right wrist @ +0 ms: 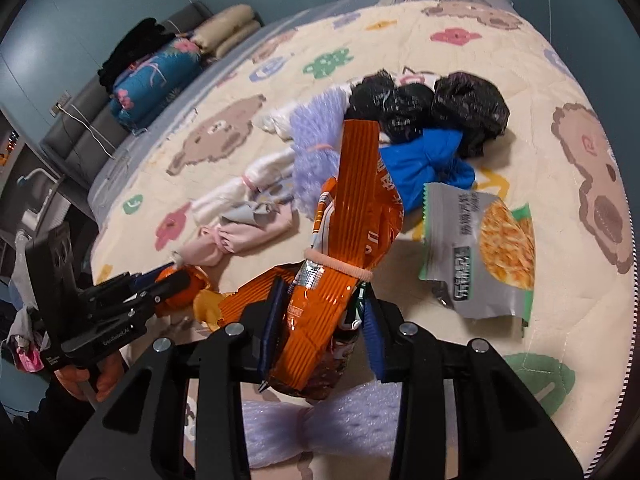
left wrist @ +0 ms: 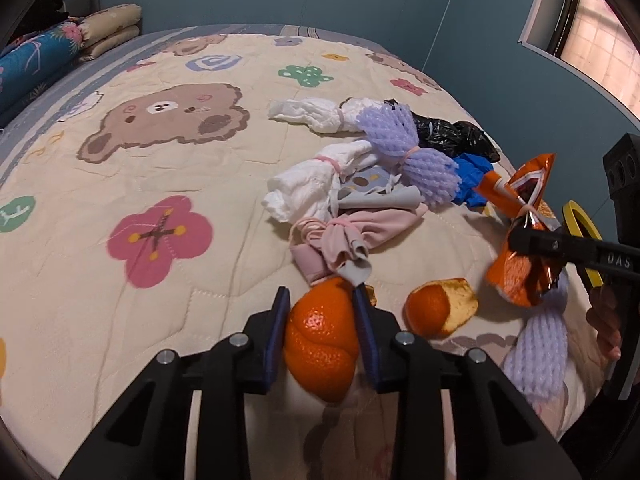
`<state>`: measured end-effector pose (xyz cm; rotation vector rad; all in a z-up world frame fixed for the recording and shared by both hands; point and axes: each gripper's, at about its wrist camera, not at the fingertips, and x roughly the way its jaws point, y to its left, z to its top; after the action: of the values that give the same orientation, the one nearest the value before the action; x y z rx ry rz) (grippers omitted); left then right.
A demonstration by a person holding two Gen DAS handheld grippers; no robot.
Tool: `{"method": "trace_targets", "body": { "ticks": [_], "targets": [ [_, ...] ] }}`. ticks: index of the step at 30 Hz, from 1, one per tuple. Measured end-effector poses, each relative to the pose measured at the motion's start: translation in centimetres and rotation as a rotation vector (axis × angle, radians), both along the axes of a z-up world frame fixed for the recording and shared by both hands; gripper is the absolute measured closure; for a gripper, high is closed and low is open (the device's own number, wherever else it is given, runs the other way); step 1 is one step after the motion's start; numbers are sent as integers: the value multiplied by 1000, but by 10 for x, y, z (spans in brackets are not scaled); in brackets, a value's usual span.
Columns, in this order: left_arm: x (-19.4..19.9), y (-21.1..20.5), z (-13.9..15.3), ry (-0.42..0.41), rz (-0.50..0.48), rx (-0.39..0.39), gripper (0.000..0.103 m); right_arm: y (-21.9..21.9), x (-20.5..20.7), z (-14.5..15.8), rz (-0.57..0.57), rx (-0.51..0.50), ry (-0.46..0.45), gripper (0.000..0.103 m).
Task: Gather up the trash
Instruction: 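Carry both items to the yellow bin and open both tools to drop them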
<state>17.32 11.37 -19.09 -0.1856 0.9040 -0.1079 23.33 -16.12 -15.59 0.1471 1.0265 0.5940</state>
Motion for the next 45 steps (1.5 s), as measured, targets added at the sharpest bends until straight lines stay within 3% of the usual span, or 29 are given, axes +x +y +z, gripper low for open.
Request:
{"method": "trace_targets", "body": {
  "ticks": [7,17,22,31,35,45],
  "targets": [
    [-32,18,25,-43,45,-39,74,-14,-9,25,3,71,-64,69],
    [-54,10,81,-140,58,13,74,-39,-43,88,6,151,-205,69],
    [-54,-20,117,-204,5,55,74,-70,-61,124,-94,102,-253,69],
    [-34,-94,174,-278,-117,23,73,-148,-105,187,-234,57,-370,68],
    [-25,-134,188,-303,-192,9,73,-185,-130,215,-324,11,-459,68],
    [5,-229,197,-320,-356,-46,73,-259,-159,252,-511,-97,-532,68]
  ]
}}
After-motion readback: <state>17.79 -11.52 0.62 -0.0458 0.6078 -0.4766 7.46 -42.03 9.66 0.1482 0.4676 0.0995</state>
